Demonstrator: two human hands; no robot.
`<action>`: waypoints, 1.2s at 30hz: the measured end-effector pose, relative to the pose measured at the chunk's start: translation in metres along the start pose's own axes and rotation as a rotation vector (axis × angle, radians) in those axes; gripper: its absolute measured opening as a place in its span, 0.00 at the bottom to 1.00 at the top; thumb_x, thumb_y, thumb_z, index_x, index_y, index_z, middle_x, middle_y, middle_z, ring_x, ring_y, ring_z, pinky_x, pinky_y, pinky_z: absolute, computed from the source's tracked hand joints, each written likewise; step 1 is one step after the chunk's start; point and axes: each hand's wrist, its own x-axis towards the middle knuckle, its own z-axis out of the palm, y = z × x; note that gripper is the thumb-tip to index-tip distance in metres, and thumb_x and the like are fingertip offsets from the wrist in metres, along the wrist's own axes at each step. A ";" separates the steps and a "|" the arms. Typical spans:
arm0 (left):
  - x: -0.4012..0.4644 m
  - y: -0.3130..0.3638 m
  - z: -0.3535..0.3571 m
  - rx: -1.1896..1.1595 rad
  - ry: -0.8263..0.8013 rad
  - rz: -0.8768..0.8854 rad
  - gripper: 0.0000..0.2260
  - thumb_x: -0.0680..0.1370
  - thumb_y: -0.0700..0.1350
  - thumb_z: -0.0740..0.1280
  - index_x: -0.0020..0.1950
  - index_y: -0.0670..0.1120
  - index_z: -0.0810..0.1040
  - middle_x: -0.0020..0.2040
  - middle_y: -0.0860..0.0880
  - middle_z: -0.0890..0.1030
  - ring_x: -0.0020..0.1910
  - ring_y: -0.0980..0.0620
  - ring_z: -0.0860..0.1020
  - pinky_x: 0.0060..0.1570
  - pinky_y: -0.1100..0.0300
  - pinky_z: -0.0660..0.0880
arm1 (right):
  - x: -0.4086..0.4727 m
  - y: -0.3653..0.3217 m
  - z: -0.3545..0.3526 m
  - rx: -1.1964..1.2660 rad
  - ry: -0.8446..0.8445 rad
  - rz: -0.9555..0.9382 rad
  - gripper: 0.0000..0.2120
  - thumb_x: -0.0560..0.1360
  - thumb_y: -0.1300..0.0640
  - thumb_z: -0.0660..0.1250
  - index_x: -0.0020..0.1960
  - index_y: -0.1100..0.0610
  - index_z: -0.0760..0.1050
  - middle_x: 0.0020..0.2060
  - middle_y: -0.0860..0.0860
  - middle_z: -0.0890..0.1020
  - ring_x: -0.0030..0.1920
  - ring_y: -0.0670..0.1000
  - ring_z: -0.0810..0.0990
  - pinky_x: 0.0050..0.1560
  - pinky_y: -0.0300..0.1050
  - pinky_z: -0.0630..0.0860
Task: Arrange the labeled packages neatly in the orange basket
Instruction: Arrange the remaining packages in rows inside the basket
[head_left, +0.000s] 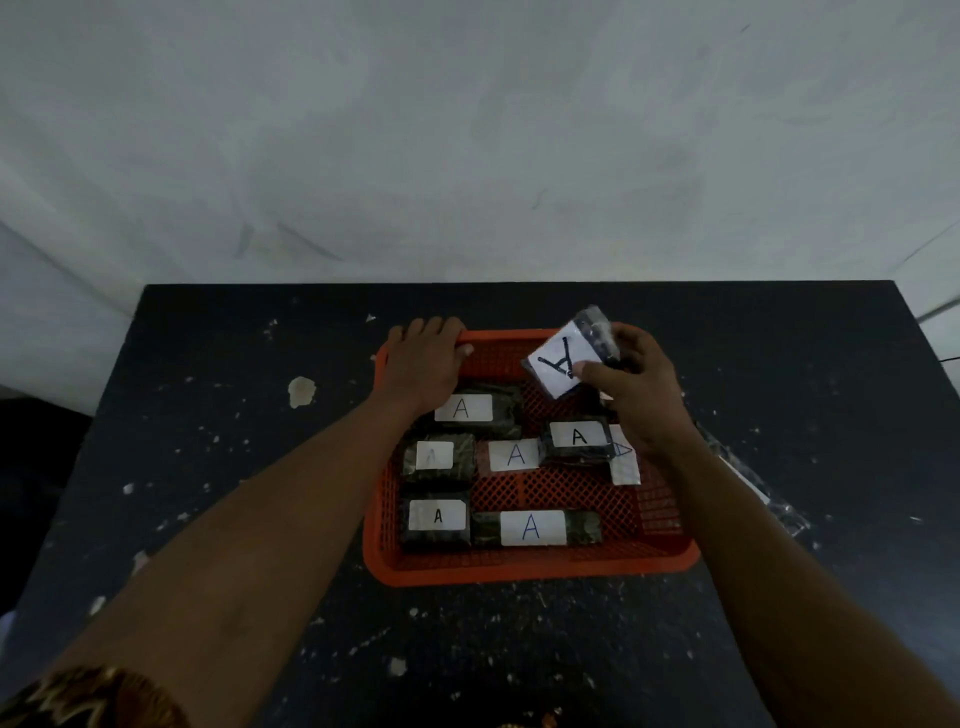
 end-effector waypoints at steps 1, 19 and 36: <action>0.000 0.000 0.000 0.000 0.004 0.000 0.11 0.82 0.54 0.55 0.58 0.51 0.70 0.55 0.47 0.76 0.55 0.45 0.72 0.59 0.47 0.63 | 0.002 -0.002 -0.001 -0.020 -0.006 -0.002 0.24 0.69 0.65 0.74 0.60 0.49 0.74 0.54 0.53 0.80 0.49 0.54 0.84 0.45 0.52 0.82; -0.001 0.003 -0.003 0.015 -0.016 -0.014 0.11 0.82 0.53 0.55 0.60 0.51 0.70 0.57 0.47 0.76 0.57 0.45 0.72 0.60 0.46 0.63 | 0.045 -0.010 0.004 -0.979 -0.482 -0.266 0.23 0.74 0.57 0.69 0.67 0.47 0.69 0.58 0.48 0.79 0.50 0.44 0.79 0.52 0.40 0.76; -0.004 0.004 -0.005 -0.005 -0.002 -0.009 0.12 0.82 0.54 0.56 0.61 0.51 0.70 0.58 0.48 0.76 0.58 0.46 0.72 0.62 0.47 0.63 | 0.045 0.015 0.007 -1.379 -0.621 -0.356 0.27 0.72 0.47 0.70 0.68 0.46 0.66 0.67 0.51 0.69 0.64 0.52 0.70 0.67 0.56 0.66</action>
